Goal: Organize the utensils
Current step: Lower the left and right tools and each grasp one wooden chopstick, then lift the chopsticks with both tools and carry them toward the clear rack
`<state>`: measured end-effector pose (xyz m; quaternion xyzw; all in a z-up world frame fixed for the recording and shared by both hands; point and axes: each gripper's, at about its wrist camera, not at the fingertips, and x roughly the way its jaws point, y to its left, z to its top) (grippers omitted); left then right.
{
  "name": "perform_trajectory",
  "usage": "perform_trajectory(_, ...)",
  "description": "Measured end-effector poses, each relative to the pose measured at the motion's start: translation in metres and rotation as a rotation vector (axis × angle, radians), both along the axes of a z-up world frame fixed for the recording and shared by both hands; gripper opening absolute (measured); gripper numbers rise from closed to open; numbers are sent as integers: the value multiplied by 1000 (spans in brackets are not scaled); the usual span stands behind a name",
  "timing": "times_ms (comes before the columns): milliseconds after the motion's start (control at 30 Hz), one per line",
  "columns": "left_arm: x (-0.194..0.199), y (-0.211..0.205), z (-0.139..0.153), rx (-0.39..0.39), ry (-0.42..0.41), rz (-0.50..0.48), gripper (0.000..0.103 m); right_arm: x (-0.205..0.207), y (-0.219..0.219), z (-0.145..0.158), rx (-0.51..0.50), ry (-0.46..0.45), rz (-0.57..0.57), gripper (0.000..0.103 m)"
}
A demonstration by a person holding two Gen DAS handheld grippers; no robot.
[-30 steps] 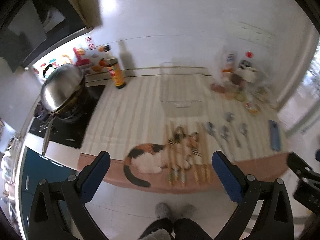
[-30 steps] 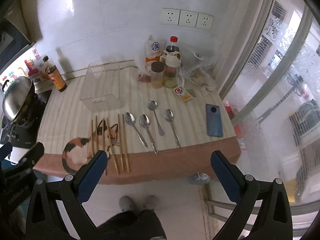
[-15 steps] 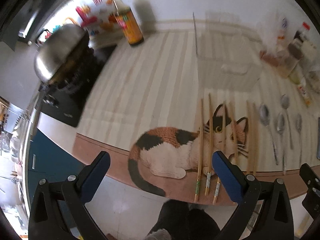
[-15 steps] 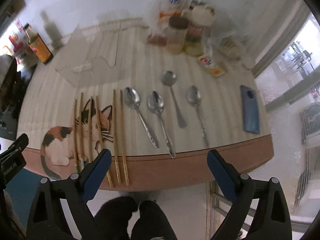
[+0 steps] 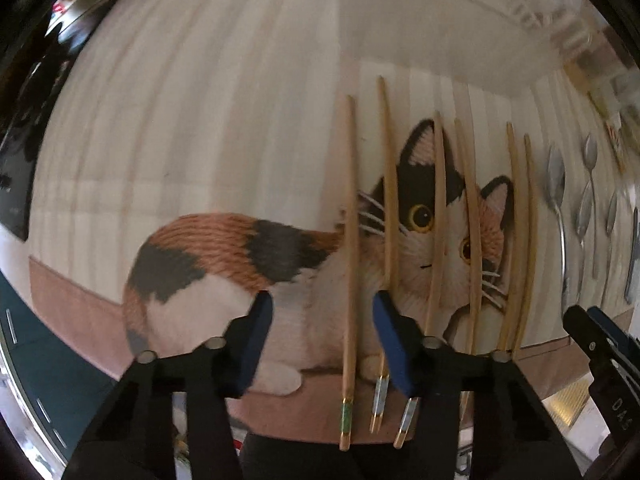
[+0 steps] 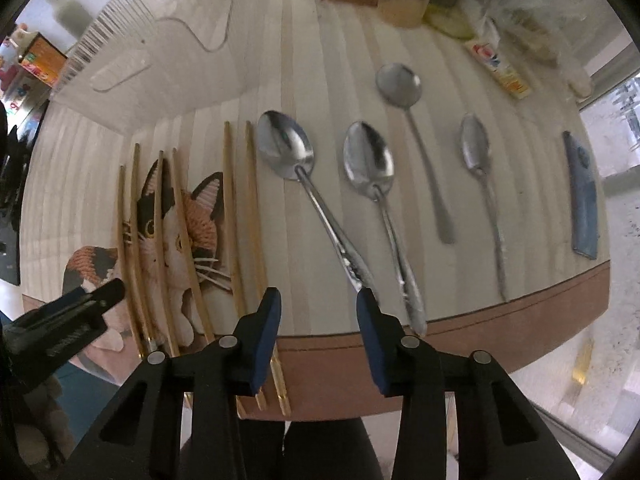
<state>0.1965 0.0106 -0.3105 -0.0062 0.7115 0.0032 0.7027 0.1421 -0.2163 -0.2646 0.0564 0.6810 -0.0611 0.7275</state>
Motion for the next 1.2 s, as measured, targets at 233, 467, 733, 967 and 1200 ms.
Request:
perform_trajectory(233, 2, 1, 11, 26, -45, -67, 6, 18, 17, -24, 19, 49, 32, 41)
perform_trajectory(467, 4, 27, 17, 53, -50, -100, 5, 28, 34, -33, -45, 55, 50, 25)
perform_trajectory(733, -2, 34, 22, 29, -53, -147, 5, 8, 32, -36, -60, 119, -14, 8)
perform_trajectory(967, 8, 34, 17, 10, -49, -175, 5, 26, 29, -37, -93, 158, -24, 9)
perform_trajectory(1200, 7, 32, 17, -8, -71, -191, 5, 55, 57, -39, -161, 155, -11, 10)
